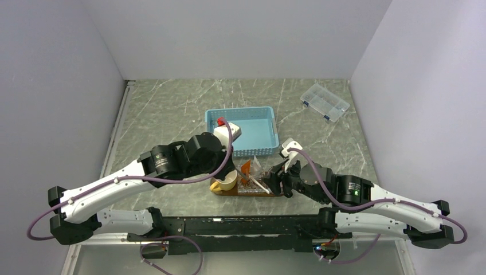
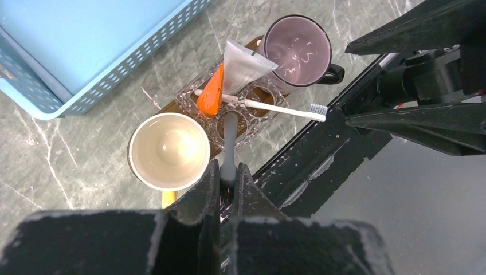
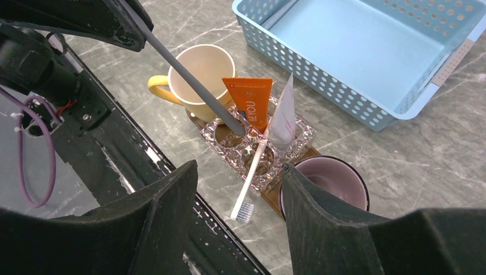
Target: Prepare toiletry sets of a toothbrush and toothpaste on the tray
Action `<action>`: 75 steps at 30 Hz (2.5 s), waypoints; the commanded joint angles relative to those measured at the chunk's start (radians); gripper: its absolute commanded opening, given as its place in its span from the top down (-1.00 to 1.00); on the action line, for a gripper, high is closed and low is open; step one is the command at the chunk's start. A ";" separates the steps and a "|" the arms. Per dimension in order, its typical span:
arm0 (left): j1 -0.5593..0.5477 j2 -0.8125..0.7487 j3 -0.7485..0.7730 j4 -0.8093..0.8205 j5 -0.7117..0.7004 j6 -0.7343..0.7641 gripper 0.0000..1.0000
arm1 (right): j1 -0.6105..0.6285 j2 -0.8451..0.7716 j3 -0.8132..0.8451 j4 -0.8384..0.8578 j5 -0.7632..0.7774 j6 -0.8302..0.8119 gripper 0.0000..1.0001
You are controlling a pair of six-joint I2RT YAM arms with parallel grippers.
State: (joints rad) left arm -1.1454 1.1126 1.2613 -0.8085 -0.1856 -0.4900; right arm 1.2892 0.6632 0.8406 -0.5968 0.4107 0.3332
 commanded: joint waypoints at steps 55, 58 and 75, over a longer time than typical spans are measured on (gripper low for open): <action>-0.042 0.107 -0.128 0.191 -0.068 0.012 1.00 | 0.002 -0.025 -0.055 0.046 0.004 0.038 -0.17; -0.041 0.108 -0.131 0.193 -0.080 0.011 1.00 | 0.004 -0.022 -0.054 0.046 0.005 0.036 -0.17; -0.042 0.116 -0.126 0.194 -0.068 0.009 0.63 | 0.005 -0.003 -0.047 0.049 -0.003 0.031 -0.18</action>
State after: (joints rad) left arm -1.1797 1.2278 1.1316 -0.6472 -0.2417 -0.4866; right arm 1.2892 0.6601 0.7876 -0.5919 0.4099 0.3630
